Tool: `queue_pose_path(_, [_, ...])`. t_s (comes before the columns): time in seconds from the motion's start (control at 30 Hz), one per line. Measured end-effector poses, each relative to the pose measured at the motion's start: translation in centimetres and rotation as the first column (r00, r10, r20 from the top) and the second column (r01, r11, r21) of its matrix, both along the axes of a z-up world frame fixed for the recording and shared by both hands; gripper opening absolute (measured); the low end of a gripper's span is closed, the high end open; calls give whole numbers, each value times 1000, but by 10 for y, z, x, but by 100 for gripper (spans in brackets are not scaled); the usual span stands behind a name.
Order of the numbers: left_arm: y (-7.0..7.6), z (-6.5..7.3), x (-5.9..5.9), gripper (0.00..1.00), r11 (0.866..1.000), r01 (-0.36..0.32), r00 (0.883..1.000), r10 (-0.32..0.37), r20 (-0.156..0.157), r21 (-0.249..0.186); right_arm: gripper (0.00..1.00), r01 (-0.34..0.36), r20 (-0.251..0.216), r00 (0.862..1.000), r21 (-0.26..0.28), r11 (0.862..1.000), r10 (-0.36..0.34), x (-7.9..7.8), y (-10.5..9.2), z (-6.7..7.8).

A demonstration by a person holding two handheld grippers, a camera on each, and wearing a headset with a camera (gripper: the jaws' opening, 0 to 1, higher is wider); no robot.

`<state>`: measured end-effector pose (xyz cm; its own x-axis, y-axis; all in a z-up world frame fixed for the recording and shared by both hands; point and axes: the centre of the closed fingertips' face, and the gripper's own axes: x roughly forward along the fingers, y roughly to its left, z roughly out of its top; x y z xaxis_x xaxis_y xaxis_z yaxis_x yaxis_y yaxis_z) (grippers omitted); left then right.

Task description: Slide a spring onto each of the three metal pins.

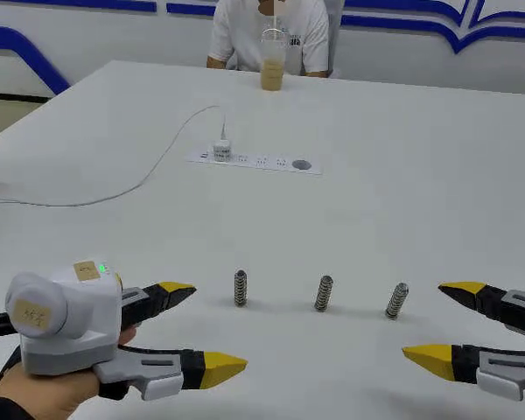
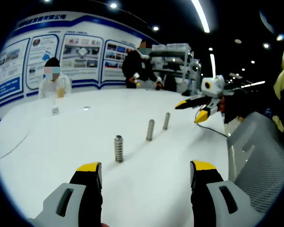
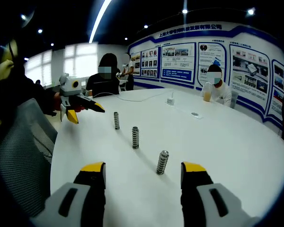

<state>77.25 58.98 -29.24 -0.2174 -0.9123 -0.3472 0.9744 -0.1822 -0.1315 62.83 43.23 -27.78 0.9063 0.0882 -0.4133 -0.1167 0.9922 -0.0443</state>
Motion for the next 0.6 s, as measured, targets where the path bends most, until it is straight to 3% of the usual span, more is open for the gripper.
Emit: queue_pose_path(0.6, [0, 1, 1, 77, 1000, -8, 1000, 8, 2, -1, 65, 7, 2, 1000, 12, 1000, -7, 0, 1, 0])
